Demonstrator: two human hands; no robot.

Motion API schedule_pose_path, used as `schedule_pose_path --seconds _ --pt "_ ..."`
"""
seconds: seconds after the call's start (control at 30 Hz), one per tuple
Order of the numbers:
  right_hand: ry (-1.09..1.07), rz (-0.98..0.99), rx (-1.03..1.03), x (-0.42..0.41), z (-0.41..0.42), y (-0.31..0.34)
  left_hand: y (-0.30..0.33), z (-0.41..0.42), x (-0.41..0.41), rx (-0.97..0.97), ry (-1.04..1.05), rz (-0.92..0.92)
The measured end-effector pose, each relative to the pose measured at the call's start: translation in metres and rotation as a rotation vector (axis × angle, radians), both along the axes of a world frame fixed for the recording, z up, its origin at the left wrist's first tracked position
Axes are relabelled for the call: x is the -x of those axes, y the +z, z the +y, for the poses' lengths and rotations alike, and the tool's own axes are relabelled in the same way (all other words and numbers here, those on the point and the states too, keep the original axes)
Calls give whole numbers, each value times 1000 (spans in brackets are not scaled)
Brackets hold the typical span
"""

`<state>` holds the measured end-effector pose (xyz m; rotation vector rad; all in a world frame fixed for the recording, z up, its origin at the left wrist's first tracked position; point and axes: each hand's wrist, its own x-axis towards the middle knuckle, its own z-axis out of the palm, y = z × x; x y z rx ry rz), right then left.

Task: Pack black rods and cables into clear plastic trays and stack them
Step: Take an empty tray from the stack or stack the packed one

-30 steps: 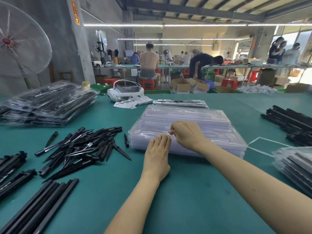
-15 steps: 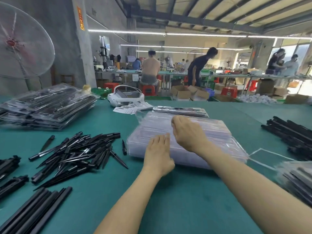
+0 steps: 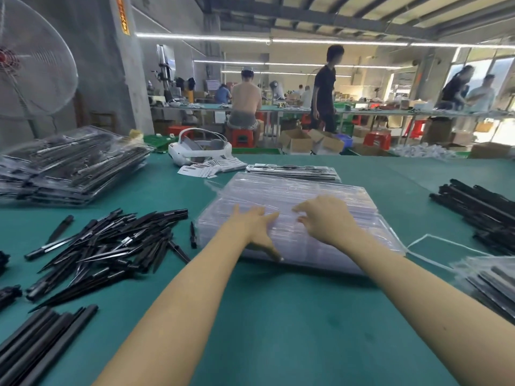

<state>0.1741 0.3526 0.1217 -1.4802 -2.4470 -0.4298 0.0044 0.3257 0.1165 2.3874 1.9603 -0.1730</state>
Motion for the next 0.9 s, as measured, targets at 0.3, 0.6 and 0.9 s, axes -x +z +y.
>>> schedule_pose_path --seconds 0.3,0.6,0.9 --pt "-41 269 142 -7 14 26 -15 6 0 33 48 -66" --pt "-36 170 48 -7 16 62 -16 5 -1 29 47 -86" --pt "-29 893 -421 -131 -10 216 -15 3 -3 31 60 -82"
